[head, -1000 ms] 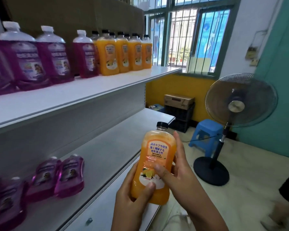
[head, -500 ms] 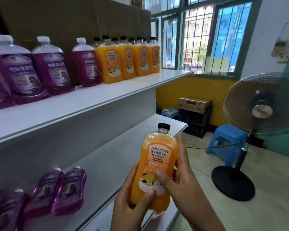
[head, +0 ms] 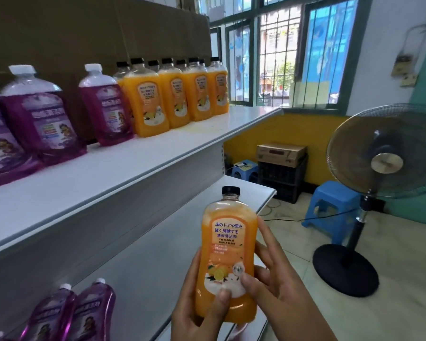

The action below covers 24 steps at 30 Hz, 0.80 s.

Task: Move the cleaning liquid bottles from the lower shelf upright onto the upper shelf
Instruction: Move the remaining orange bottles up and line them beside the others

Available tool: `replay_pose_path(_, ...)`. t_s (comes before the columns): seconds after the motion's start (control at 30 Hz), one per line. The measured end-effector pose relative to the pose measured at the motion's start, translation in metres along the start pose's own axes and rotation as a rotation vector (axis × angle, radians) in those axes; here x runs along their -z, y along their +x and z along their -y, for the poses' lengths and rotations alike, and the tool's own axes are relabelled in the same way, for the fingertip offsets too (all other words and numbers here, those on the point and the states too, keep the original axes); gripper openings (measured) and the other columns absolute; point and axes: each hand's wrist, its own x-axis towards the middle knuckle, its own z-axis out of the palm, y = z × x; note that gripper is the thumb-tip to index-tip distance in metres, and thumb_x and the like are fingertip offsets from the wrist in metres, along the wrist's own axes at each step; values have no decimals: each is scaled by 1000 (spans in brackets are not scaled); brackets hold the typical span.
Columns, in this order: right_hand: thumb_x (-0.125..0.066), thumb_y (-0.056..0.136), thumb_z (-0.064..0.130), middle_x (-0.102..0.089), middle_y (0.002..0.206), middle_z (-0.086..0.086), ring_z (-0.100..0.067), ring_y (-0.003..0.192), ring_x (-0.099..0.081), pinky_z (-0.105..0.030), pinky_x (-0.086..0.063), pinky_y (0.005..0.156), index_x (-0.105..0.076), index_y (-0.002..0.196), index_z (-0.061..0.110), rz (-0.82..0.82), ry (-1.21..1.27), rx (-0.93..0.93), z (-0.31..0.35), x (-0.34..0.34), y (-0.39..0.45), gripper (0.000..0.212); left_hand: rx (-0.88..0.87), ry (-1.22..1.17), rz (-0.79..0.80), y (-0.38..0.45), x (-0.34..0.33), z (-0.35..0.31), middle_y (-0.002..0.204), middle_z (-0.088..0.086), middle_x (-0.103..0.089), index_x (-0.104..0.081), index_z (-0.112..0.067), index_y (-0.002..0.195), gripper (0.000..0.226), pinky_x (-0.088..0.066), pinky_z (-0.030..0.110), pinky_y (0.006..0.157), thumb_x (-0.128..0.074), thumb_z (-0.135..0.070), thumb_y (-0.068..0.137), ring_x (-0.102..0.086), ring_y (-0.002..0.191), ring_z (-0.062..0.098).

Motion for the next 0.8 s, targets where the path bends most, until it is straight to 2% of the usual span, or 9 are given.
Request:
replay_pose_path(0.07, -68, 78, 34, -54, 137, 29, -11, 114, -67, -34, -57, 93, -30, 133, 70, -39, -28, -22, 1, 13, 14, 76, 46, -34, -9, 17, -9, 10, 101, -26, -72, -60, -41, 113, 67, -56, 17, 57, -91, -40, 54, -71, 90, 0)
replay_pose_path(0.13, -69, 76, 38, -59, 131, 28, -7, 113, -67, -25, -58, 86, -37, 133, 66, -87, -52, 0, 4, 26, 29, 71, 59, -51, 5, 39, -20, 16, 98, -27, -72, -59, -40, 114, 57, -56, 17, 55, -88, -29, 67, -71, 88, -1)
replay_pose_path(0.23, -68, 78, 40, -59, 129, 28, -3, 112, -66, -25, -58, 83, -40, 132, 66, -151, -83, 23, 9, 41, 52, 67, 62, -94, 58, 70, -36, 25, 96, -33, -70, -57, -41, 114, 54, -55, 16, 53, -72, -31, 63, -69, 88, -5)
replay_pose_path(0.37, -68, 81, 40, -57, 127, 36, -1, 116, -64, -21, -58, 80, -41, 127, 73, -235, -129, 82, 17, 57, 80, 63, 69, -114, 143, 111, -61, 21, 99, -37, -68, -56, -46, 115, 57, -56, 16, 57, -73, -41, 60, -68, 92, -7)
replay_pose_path(0.5, -70, 84, 48, -54, 134, 32, 0, 119, -61, -26, -58, 85, -46, 129, 66, -347, -176, 111, 18, 75, 94, 54, 61, -148, 224, 138, -84, 26, 105, -35, -67, -55, -49, 119, 60, -55, 16, 60, -71, -46, 62, -67, 96, -6)
replay_pose_path(0.57, -70, 84, 46, -59, 127, 32, 3, 114, -63, -22, -59, 78, -53, 124, 63, -394, -166, 100, 18, 82, 101, 47, 72, -158, 256, 146, -92, 28, 106, -36, -66, -54, -49, 121, 61, -55, 15, 60, -71, -47, 62, -66, 97, -8)
replay_pose_path(0.67, -65, 83, 31, -67, 115, 29, -6, 106, -69, -23, -59, 72, -58, 124, 55, -399, -127, 132, 18, 90, 117, 48, 77, -141, 279, 157, -103, 31, 108, -36, -65, -53, -51, 121, 63, -55, 15, 61, -71, -51, 61, -65, 99, -8)
replay_pose_path(0.8, -67, 82, 26, -66, 124, 23, -18, 107, -71, -31, -61, 77, -54, 132, 51, -422, -88, 197, 15, 101, 143, 57, 43, -112, 322, 177, -120, 26, 109, -40, -62, -49, -55, 122, 64, -55, 13, 64, -70, -56, 62, -63, 102, -11)
